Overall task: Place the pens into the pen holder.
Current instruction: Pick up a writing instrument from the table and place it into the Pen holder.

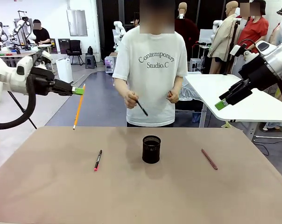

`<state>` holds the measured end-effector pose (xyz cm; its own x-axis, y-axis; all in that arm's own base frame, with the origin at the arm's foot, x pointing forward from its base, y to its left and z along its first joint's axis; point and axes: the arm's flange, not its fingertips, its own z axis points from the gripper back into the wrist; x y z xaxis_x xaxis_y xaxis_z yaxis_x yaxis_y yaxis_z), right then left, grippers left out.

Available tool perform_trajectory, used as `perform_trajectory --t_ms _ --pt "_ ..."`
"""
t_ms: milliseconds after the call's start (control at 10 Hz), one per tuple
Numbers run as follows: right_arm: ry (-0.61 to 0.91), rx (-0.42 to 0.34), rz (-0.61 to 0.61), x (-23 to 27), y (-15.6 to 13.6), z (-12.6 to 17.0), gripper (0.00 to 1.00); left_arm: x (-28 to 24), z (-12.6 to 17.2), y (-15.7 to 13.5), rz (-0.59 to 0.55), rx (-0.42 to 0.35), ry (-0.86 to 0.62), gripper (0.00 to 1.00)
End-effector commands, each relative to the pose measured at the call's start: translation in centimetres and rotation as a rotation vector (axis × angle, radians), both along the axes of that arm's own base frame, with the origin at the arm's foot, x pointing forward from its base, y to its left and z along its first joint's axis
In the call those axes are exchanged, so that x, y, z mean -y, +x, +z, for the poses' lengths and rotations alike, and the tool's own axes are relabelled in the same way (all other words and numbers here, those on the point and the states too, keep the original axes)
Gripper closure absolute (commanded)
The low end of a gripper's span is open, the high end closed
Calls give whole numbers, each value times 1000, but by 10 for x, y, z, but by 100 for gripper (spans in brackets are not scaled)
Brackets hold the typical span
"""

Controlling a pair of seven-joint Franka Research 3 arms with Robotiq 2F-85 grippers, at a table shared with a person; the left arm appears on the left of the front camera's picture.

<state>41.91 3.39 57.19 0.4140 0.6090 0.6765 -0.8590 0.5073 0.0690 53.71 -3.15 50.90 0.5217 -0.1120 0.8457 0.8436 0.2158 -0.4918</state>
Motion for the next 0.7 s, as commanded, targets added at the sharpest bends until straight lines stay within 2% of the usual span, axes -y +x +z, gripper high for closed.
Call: perform_trajectory --t_ms 0,200,600 --pt "25 -3 0 -1 0 1 0 -6 3 -17 -10 138 -60 100" --pt "25 -3 0 -1 0 1 0 -19 14 -28 -30 282 -87 100" --pt "25 -3 0 -1 0 1 0 -34 22 -37 9 384 -131 100"
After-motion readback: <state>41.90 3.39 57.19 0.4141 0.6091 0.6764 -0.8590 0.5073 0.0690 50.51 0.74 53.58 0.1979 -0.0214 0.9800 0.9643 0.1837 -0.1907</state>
